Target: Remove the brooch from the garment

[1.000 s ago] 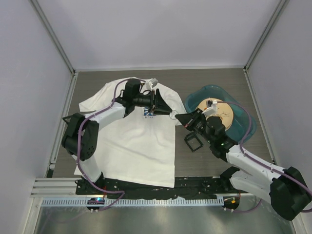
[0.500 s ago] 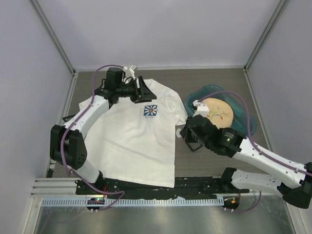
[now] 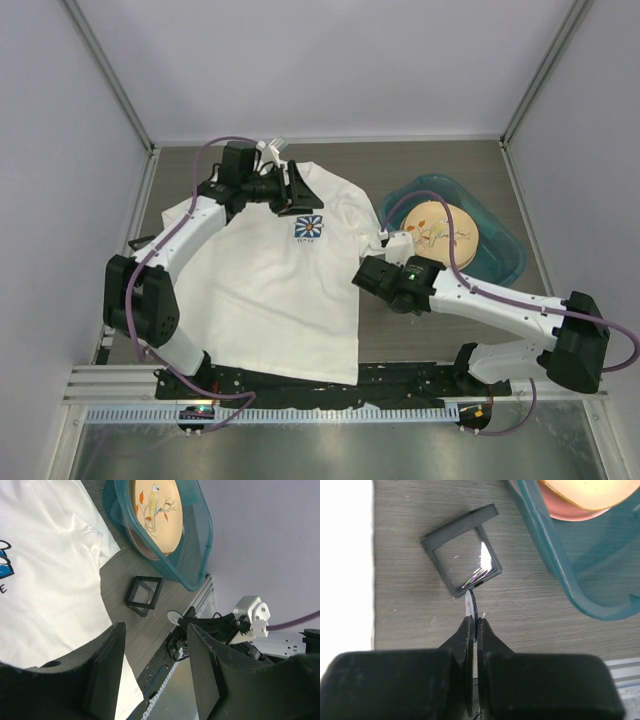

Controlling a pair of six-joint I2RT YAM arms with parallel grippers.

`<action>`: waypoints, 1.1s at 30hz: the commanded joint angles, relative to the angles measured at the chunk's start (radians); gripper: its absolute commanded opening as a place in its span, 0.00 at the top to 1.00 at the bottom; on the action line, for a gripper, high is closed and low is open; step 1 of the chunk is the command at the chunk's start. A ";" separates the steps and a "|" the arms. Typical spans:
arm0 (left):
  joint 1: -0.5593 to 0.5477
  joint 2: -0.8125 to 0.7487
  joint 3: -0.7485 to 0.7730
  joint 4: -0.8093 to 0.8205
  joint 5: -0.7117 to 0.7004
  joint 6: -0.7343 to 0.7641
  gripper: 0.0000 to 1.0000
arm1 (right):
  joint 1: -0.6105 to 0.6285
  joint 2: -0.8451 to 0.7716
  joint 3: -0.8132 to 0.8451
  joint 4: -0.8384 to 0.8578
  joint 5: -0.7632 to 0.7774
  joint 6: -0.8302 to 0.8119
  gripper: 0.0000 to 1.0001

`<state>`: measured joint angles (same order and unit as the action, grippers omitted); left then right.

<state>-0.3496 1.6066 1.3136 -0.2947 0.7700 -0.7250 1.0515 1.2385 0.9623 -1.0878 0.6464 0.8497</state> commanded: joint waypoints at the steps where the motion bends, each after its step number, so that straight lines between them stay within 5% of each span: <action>1: -0.006 0.010 0.009 0.021 0.029 0.000 0.45 | -0.060 0.048 -0.016 0.052 0.061 -0.049 0.99; 33: -0.015 0.021 -0.010 0.060 0.054 -0.033 0.45 | -0.189 0.260 -0.046 0.219 0.104 -0.123 0.98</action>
<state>-0.3599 1.6260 1.3098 -0.2802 0.7914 -0.7517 0.8658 1.4925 0.9157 -0.9012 0.7174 0.7269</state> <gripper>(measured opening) 0.550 0.037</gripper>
